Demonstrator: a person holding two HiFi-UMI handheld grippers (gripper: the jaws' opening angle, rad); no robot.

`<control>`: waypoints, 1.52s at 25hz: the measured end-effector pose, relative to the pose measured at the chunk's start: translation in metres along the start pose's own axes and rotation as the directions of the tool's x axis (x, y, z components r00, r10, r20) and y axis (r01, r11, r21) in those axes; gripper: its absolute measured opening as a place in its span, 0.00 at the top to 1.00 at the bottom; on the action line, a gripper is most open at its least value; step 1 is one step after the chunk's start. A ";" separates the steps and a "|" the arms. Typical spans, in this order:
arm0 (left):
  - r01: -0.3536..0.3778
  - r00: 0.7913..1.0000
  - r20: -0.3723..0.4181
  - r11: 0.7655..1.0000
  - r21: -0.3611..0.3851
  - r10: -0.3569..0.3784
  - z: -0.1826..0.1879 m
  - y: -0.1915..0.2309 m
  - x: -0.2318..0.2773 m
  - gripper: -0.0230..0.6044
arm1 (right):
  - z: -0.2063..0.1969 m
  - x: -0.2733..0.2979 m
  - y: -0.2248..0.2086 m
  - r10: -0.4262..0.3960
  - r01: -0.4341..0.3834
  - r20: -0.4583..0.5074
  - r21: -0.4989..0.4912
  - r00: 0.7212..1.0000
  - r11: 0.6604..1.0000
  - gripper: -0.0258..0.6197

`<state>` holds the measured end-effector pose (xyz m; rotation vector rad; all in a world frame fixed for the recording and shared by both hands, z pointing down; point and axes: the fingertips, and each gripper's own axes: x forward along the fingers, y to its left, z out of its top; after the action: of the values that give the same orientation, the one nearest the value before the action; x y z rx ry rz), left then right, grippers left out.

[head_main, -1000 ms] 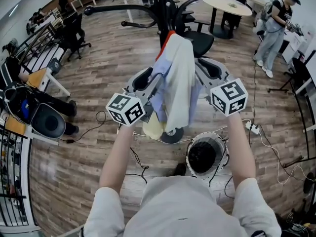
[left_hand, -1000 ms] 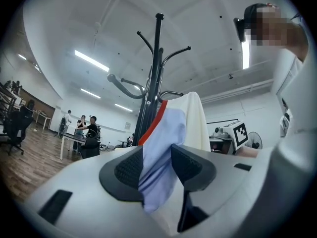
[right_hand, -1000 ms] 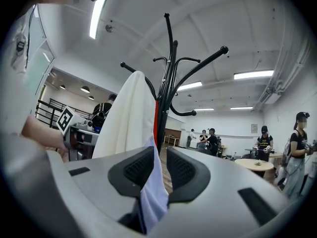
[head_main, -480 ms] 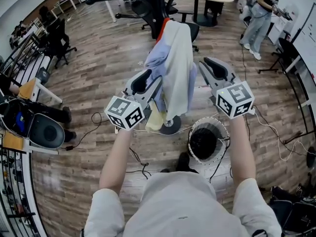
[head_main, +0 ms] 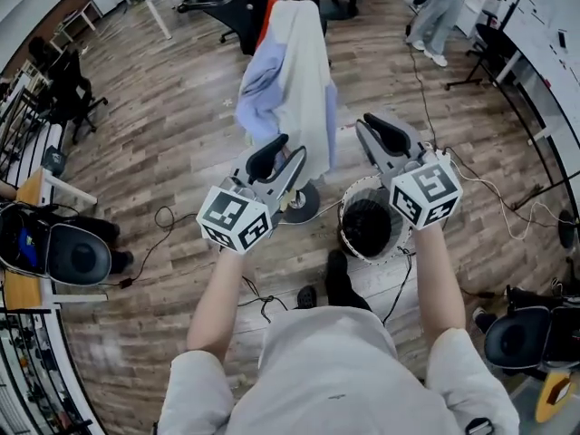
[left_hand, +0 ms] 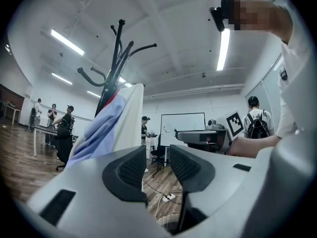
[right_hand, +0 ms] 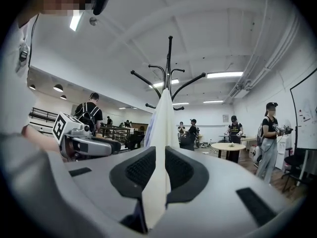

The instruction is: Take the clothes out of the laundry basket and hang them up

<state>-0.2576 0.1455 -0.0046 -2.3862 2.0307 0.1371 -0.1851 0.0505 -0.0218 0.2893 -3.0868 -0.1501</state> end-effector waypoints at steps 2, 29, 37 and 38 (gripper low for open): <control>0.023 1.000 -0.008 1.000 -0.003 -0.023 -0.006 -0.009 -0.002 0.74 | -0.007 -0.010 0.007 -0.011 0.011 -0.012 0.006 1.000 1.000 0.87; 0.235 0.965 -0.112 0.972 -0.019 -0.236 -0.055 -0.105 -0.014 0.91 | -0.075 -0.124 0.061 -0.174 0.192 -0.119 0.156 0.977 0.969 0.94; 0.231 0.963 -0.137 0.973 -0.011 -0.231 -0.065 -0.109 -0.014 0.91 | -0.084 -0.131 0.062 -0.165 0.184 -0.121 0.173 0.979 0.968 0.95; 0.230 0.964 -0.139 0.973 -0.011 -0.229 -0.065 -0.109 -0.014 0.91 | -0.085 -0.130 0.063 -0.161 0.181 -0.121 0.173 0.979 0.968 0.95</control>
<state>-0.1482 0.1730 0.0557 -2.6742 1.7804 -0.0371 -0.0646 0.1284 0.0651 0.5528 -2.9701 0.1418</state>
